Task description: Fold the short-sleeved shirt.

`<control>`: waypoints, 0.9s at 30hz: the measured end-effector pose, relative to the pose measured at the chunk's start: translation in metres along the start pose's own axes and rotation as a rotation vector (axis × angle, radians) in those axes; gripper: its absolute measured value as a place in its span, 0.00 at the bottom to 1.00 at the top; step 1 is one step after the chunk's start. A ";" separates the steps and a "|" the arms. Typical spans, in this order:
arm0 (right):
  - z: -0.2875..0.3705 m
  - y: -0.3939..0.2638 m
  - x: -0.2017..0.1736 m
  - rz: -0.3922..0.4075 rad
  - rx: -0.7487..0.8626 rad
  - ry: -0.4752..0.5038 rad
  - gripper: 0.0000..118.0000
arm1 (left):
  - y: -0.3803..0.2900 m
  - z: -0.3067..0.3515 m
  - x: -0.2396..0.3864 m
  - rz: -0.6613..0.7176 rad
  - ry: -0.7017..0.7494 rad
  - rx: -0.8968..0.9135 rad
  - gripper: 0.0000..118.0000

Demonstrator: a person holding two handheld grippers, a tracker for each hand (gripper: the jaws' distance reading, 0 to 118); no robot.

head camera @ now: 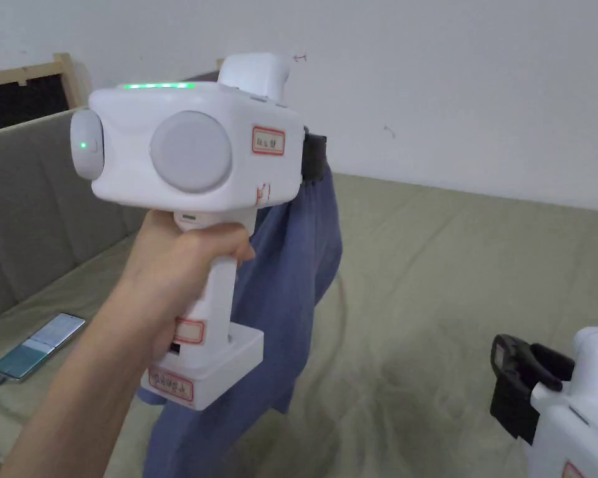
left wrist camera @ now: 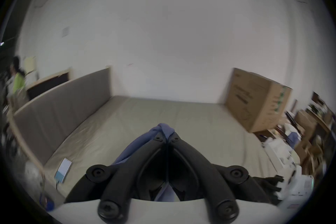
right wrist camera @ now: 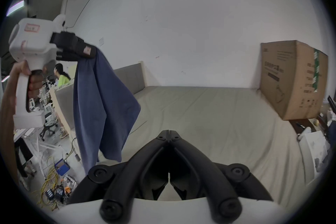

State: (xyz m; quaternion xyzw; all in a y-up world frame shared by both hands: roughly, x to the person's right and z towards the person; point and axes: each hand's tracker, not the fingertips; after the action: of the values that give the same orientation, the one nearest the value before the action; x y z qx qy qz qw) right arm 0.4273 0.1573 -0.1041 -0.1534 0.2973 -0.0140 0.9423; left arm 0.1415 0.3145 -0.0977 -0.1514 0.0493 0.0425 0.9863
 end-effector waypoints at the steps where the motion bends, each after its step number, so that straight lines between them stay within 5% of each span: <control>1: 0.007 0.003 0.008 -0.004 0.018 -0.030 0.00 | 0.004 0.000 0.018 -0.031 -0.032 0.014 0.00; 7: 0.052 0.011 0.061 -0.054 0.082 -0.192 0.00 | -0.004 -0.026 0.112 -0.078 -0.271 -0.010 0.00; 10: 0.070 0.008 0.087 -0.067 0.084 -0.284 0.00 | -0.045 -0.059 0.155 -0.150 -0.281 -0.090 0.00; 13: 0.085 -0.001 0.111 -0.107 0.069 -0.353 0.00 | -0.111 -0.108 0.187 -0.019 -0.450 -0.298 0.00; 19: 0.112 -0.016 0.140 -0.124 0.014 -0.438 0.00 | -0.258 -0.175 0.236 0.061 -0.538 -0.675 0.00; 27: 0.116 -0.017 0.149 -0.139 -0.003 -0.490 0.00 | -0.311 -0.186 0.238 0.019 -0.479 -0.769 0.04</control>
State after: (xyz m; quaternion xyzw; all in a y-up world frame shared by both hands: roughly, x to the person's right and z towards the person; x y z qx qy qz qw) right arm 0.6167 0.1561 -0.0916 -0.1736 0.0488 -0.0409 0.9828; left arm 0.3921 -0.0208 -0.2086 -0.4921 -0.1983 0.1005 0.8417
